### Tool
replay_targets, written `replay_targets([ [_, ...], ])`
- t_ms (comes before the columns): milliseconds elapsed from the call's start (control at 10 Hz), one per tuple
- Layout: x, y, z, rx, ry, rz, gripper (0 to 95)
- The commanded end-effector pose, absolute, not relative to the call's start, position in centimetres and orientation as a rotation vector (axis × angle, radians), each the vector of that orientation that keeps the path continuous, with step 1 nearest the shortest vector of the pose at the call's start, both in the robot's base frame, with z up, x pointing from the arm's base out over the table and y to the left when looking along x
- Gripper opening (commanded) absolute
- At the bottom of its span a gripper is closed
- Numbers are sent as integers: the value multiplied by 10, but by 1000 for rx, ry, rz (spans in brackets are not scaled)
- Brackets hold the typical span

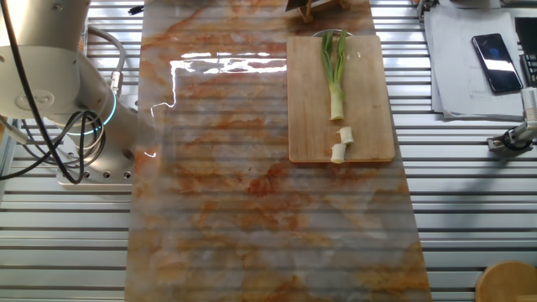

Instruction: Chop the scallions

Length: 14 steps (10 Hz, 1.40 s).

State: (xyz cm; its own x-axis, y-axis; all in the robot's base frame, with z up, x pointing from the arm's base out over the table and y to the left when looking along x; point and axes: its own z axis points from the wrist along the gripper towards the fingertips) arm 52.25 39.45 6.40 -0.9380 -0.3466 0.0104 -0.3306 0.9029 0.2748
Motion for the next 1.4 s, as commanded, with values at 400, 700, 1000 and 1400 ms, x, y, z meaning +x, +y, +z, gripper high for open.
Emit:
replay_targets([
  [400, 523, 395, 59, 553, -3008, -419, 190],
  [700, 523, 395, 56, 551, -3013, -417, 190],
  [1000, 523, 396, 49, 551, -3020, -418, 190],
  [1400, 523, 398, 44, 544, -3027, -417, 190],
])
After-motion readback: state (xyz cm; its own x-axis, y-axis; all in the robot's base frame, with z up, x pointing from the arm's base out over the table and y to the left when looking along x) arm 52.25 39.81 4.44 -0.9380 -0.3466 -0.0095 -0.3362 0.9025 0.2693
